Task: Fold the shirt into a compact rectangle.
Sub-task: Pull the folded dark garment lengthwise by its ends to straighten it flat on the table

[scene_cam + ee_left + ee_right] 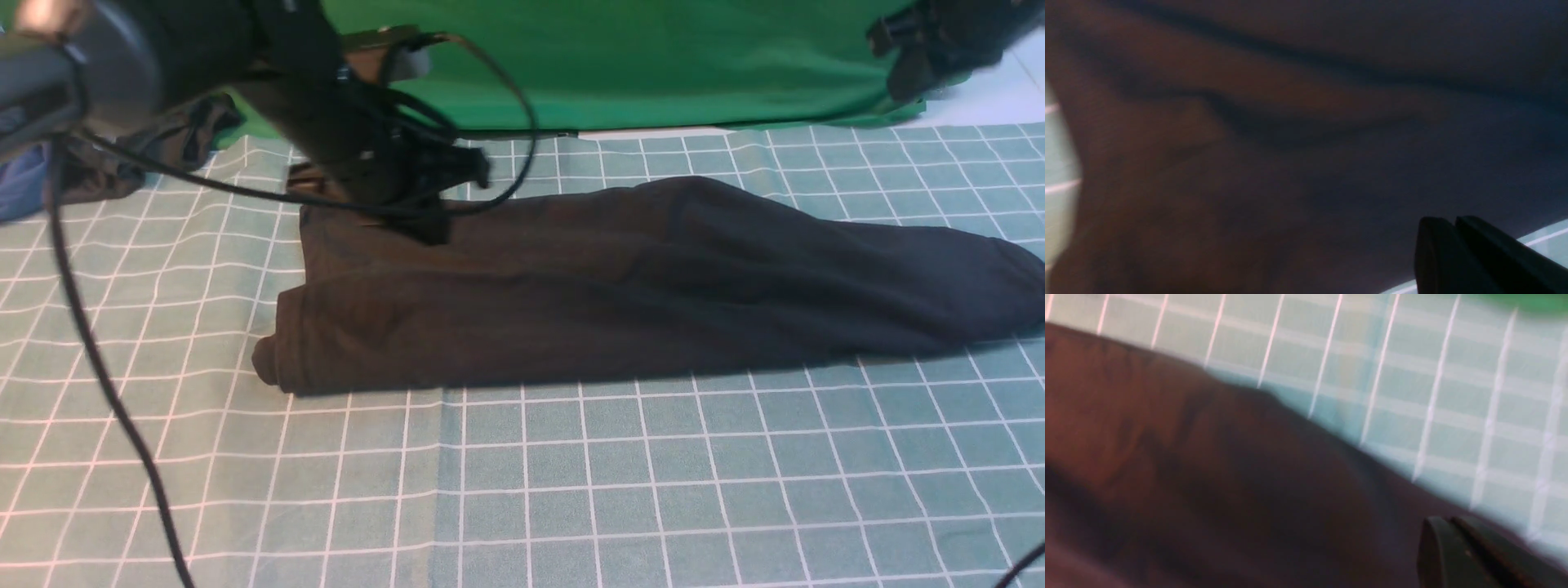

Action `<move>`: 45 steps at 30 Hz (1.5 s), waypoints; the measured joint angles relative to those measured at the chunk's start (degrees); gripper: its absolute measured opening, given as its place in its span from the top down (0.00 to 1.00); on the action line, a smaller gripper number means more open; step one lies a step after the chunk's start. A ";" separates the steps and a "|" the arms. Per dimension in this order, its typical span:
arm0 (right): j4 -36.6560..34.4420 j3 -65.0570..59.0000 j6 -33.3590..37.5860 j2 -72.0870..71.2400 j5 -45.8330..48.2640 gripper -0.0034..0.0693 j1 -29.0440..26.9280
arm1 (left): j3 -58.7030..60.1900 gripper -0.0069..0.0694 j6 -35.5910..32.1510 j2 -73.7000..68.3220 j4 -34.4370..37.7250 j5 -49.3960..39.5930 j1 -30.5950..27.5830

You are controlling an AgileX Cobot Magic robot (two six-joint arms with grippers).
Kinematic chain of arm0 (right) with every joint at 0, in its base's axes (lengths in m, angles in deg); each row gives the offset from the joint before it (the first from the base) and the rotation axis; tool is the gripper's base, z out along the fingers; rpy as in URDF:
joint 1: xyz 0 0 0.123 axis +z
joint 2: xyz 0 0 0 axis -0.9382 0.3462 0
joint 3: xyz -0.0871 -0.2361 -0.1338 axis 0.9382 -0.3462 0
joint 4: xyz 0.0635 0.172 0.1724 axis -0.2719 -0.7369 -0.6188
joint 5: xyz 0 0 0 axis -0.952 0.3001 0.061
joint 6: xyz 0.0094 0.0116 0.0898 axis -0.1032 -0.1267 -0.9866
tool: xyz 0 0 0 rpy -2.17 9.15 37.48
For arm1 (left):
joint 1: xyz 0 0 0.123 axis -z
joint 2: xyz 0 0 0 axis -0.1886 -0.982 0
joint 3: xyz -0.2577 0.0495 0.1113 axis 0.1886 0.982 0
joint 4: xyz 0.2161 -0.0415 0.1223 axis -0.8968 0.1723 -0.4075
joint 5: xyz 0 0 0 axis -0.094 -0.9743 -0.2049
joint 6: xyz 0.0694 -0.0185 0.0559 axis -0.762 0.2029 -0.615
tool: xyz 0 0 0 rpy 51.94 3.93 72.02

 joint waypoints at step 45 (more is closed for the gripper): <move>2.34 -25.69 -5.25 -6.52 -14.19 0.34 -17.56 | -4.13 0.90 2.01 -6.36 -7.08 -12.98 0.28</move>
